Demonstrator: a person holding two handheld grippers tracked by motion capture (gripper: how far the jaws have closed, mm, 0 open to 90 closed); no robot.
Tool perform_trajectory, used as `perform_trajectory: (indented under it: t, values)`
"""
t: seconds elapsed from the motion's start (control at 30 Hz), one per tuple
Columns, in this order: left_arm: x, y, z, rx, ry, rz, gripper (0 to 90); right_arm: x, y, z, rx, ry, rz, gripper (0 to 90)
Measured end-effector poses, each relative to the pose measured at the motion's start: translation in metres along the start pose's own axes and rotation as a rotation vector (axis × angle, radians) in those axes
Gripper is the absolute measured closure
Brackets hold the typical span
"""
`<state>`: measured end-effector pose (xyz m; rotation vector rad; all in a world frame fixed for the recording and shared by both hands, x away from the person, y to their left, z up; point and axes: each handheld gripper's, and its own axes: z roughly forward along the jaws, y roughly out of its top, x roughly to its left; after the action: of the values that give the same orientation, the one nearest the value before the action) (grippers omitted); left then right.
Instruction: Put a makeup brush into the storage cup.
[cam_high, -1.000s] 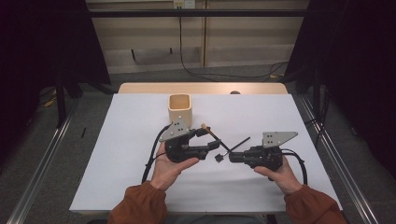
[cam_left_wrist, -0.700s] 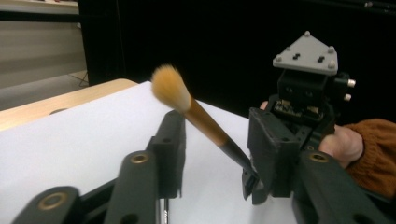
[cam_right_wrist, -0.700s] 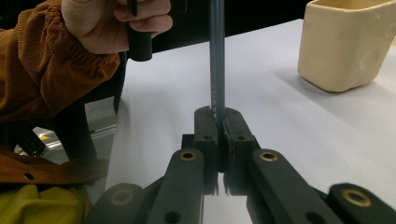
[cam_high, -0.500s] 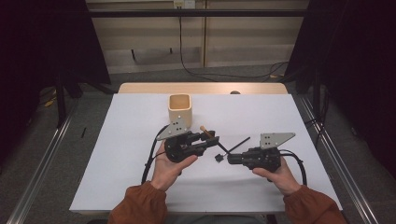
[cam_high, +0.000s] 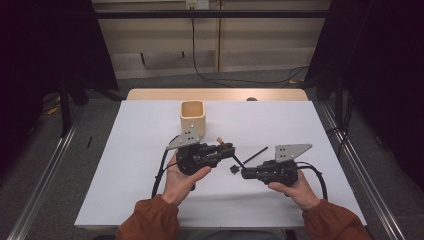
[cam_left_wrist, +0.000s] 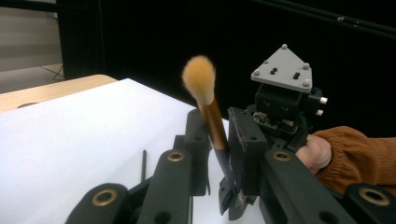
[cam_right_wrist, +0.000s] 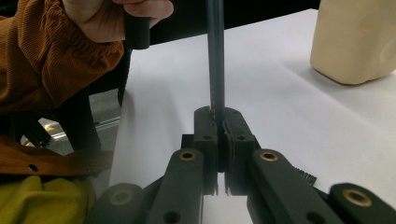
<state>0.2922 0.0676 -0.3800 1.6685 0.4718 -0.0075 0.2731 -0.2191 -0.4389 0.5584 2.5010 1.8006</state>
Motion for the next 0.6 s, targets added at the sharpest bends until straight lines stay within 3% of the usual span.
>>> perform_trajectory:
  t: [0.27,0.5,0.6]
  values:
    - [-0.0038,0.0022,0.0014,-0.007,-0.007,-0.013,80.8,0.0005,0.0007,0.0005,0.003,0.009,0.006,85.1]
    - [-0.0092,0.0049,0.0033,0.000,-0.025,-0.001,83.9,-0.0020,0.0000,0.0011,-0.005,-0.002,0.030,82.2]
    - [-0.0096,0.0058,0.0042,0.003,-0.015,-0.007,84.1,-0.0020,0.0000,0.0011,-0.008,-0.006,0.028,77.5]
